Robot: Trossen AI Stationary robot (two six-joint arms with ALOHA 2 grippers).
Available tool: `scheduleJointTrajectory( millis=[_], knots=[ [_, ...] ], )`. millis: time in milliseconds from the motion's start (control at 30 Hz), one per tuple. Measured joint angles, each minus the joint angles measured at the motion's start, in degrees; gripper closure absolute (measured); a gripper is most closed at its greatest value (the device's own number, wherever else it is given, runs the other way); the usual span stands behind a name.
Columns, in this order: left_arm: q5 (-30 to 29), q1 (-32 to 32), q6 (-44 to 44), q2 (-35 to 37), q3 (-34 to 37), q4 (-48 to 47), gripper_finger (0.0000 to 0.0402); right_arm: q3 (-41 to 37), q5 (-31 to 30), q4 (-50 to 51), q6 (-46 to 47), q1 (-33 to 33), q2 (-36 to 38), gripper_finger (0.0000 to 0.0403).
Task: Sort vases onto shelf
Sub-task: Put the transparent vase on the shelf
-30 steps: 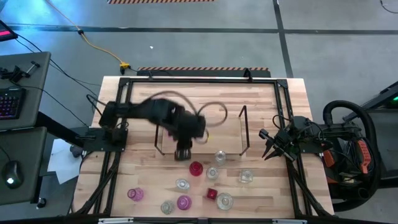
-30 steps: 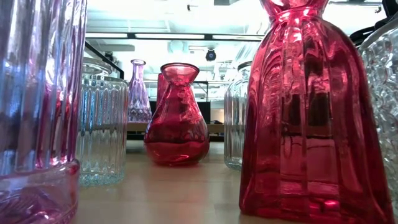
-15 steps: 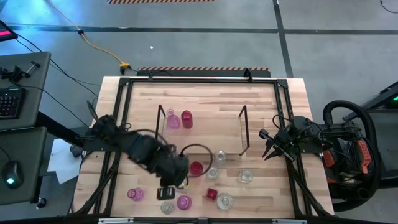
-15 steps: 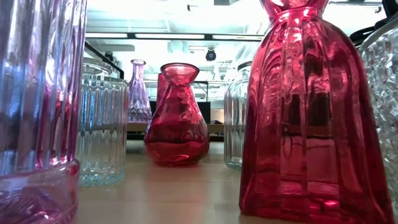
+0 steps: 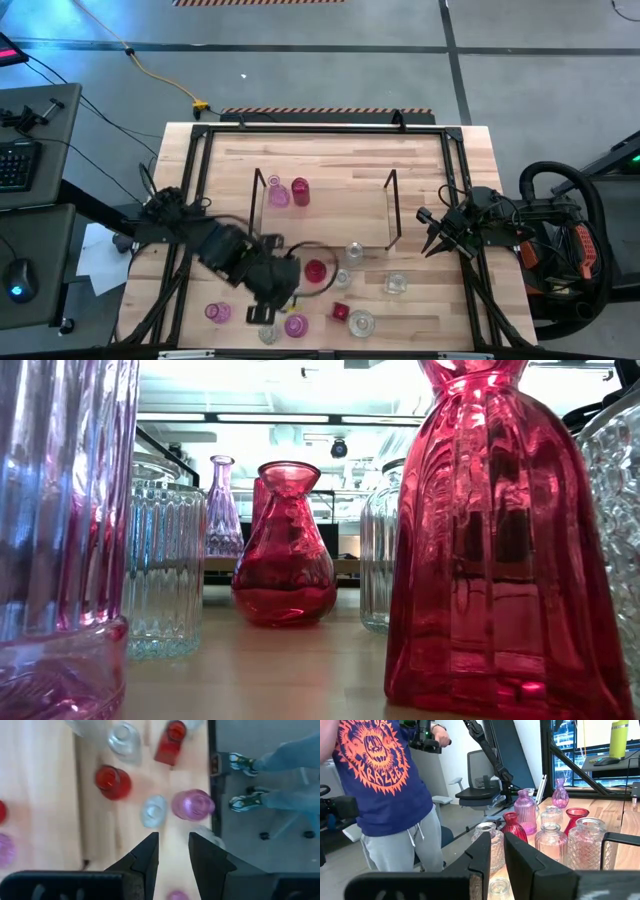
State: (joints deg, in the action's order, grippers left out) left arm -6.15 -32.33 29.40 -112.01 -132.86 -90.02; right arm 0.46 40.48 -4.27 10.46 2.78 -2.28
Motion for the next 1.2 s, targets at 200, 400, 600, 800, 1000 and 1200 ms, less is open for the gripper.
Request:
scheduleJointTrajectory(
  millis=[200,400,600,800,1000,1200],
  knots=[
    [-1.8,7.1,-9.7,0.0,0.0,0.0,0.0304,0.0,0.0,0.0,0.0,0.0,0.0,0.0355],
    [-2.1,12.3,-14.4,0.0,0.0,0.0,0.0304,0.0,0.0,0.0,0.0,0.0,0.0,0.0355],
    [-2.0,13.2,-16.0,0.0,0.0,0.0,0.0304,0.0,0.0,0.0,0.0,0.0,0.0,0.0355],
    [-0.3,12.3,-11.6,0.0,0.0,0.0,0.0304,0.0,0.0,0.0,0.0,0.0,0.0,0.0355],
    [5.1,6.1,-2.4,1.0,0.0,0.0,0.0304,0.0,0.0,0.0,0.0,0.0,0.0,0.0355],
    [4.0,-1.7,5.6,2.4,0.1,0.1,0.0304,0.0,0.0,0.0,0.0,0.0,-0.1,0.0355]
  ],
)
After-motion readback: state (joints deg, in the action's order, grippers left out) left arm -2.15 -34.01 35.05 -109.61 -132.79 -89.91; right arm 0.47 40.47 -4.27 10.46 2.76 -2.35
